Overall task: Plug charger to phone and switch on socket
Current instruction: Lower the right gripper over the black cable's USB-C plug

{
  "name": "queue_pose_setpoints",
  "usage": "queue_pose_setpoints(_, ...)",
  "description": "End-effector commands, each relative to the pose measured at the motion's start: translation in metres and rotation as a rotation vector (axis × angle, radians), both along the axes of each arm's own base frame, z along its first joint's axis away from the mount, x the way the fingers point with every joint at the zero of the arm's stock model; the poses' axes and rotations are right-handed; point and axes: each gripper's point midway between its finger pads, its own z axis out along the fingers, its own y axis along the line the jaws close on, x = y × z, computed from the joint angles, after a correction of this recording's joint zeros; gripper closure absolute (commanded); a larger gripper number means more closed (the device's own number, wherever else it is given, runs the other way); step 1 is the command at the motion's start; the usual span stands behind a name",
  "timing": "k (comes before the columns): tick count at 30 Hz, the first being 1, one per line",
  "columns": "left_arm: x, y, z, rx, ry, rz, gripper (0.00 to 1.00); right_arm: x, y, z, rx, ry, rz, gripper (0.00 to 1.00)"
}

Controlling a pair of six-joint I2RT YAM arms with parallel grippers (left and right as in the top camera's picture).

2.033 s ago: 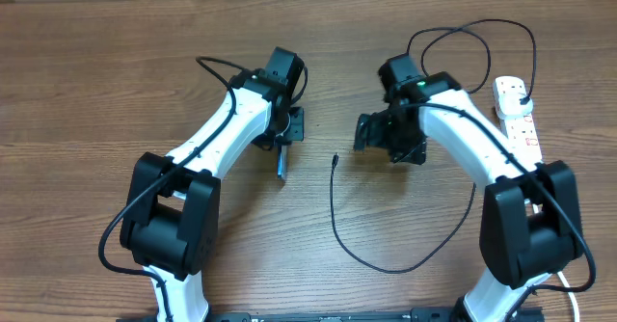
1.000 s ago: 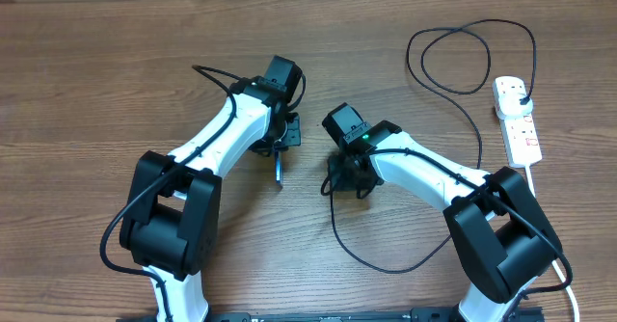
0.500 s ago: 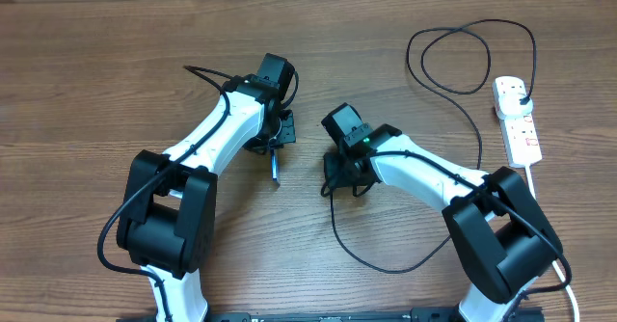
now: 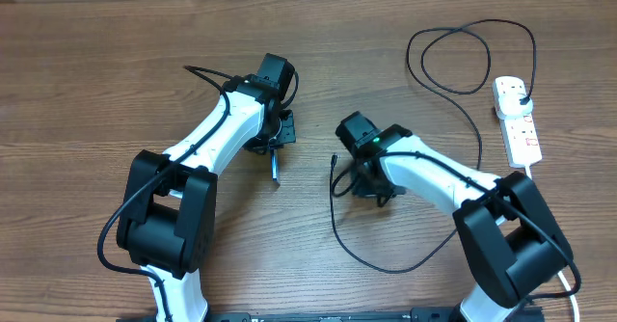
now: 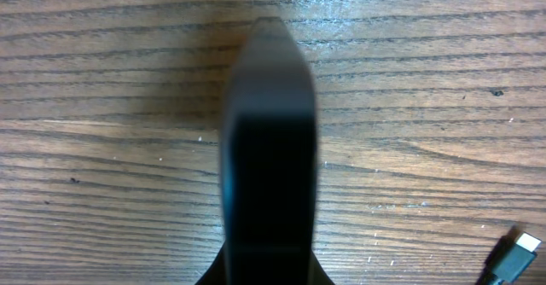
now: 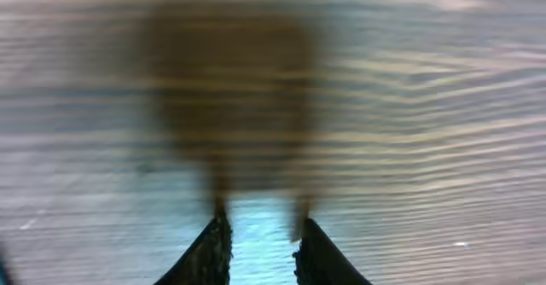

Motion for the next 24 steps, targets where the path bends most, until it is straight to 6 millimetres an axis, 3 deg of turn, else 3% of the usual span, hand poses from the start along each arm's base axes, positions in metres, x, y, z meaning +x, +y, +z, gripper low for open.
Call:
queue_pose_setpoints(1, 0.003, 0.001, 0.009, -0.013, -0.024, 0.018, 0.95, 0.017, 0.017, 0.008, 0.090, 0.001, 0.022, 0.73)
queue_pose_setpoints(4, 0.003, 0.001, 0.009, -0.012, -0.024, 0.018, 0.96, 0.020, 0.059, 0.019, 0.302, 0.021, 0.146, 0.62)
queue_pose_setpoints(7, 0.003, 0.001, 0.009, -0.013, -0.024, 0.018, 0.96, 0.030, 0.082, 0.027, 0.416, -0.014, 0.169, 0.58)
queue_pose_setpoints(14, 0.003, 0.000, 0.009, -0.016, -0.022, 0.018, 0.96, 0.050, 0.071, 0.023, 0.293, -0.126, 0.143, 0.58)
queue_pose_setpoints(19, 0.003, 0.000, 0.009, -0.016, -0.022, 0.018, 0.96, 0.041, 0.085, 0.019, 0.278, -0.146, 0.195, 0.57)
queue_pose_setpoints(24, 0.003, 0.000, 0.009, -0.016, -0.022, 0.017, 0.96, 0.029, 0.078, 0.007, 0.160, -0.176, 0.167, 0.48)
